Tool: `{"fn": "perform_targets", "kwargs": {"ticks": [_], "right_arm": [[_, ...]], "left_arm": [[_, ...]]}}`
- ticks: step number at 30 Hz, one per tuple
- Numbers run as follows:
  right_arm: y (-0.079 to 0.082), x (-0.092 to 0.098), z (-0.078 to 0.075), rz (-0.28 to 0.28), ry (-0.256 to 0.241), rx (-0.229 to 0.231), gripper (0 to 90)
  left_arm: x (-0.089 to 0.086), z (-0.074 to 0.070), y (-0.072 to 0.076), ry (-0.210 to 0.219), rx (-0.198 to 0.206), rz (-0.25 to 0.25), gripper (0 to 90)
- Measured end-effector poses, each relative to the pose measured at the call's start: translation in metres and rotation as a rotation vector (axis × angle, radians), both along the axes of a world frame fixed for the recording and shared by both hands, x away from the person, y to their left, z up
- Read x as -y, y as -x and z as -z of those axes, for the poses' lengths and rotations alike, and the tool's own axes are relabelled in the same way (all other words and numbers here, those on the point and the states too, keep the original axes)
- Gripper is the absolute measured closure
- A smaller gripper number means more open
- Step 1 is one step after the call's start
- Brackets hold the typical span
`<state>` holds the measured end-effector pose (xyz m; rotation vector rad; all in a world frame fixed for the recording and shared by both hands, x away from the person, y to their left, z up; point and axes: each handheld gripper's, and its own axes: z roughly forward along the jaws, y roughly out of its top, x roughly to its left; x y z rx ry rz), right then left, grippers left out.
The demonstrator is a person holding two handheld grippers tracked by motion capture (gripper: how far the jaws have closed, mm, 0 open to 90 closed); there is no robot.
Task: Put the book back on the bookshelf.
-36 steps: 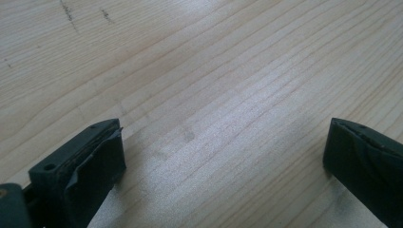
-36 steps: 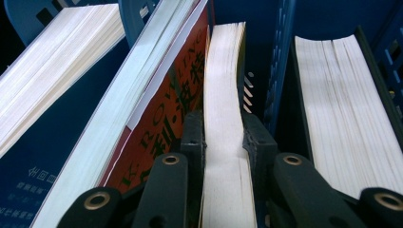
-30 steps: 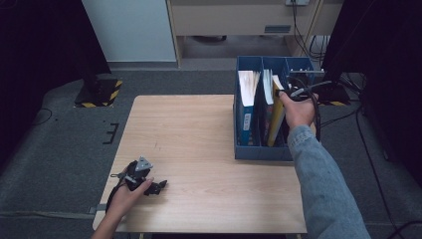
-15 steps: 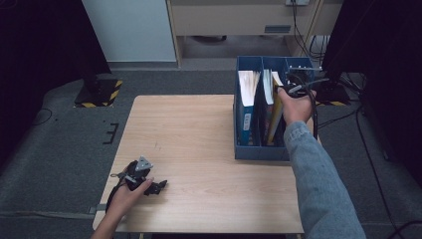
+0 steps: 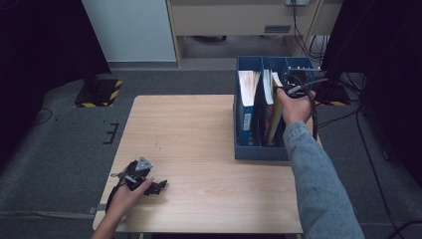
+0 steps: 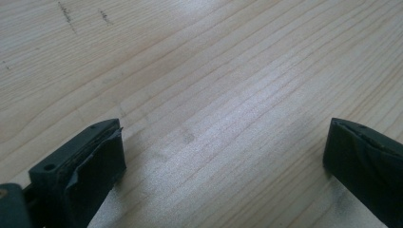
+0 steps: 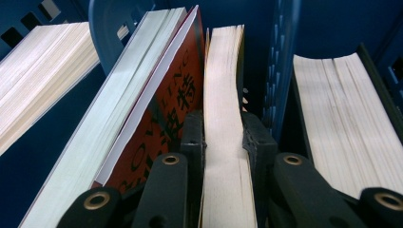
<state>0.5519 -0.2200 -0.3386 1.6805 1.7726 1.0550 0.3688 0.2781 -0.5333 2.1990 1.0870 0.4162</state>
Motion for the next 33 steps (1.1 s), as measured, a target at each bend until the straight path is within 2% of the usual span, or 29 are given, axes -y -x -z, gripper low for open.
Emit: {"fn": "perform_targets", "kwargs": {"ticks": [8, 16, 20, 25, 33], "right_arm": [[-0.001, -0.001, -0.004, -0.001, 0.0, 0.016, 74.4], [-0.001, 0.0, 0.004, 0.005, 0.007, 0.028, 74.4], [0.002, -0.001, 0.005, -0.004, 0.005, 0.017, 73.9], [0.005, -0.004, 0.006, -0.024, 0.026, 0.005, 73.6], [0.014, -0.003, 0.01, -0.035, 0.005, -0.007, 72.1]], "left_arm": [[0.0, 0.0, 0.0, 0.0, 0.0, -0.001, 0.0], [0.0, 0.0, 0.0, 0.001, 0.0, 0.0, 0.0], [0.0, 0.0, 0.0, 0.001, 0.0, 0.0, 0.0], [0.0, 0.0, 0.0, 0.001, 0.0, -0.001, 0.0], [0.001, 0.0, 0.001, 0.001, 0.001, 0.002, 0.0]]}}
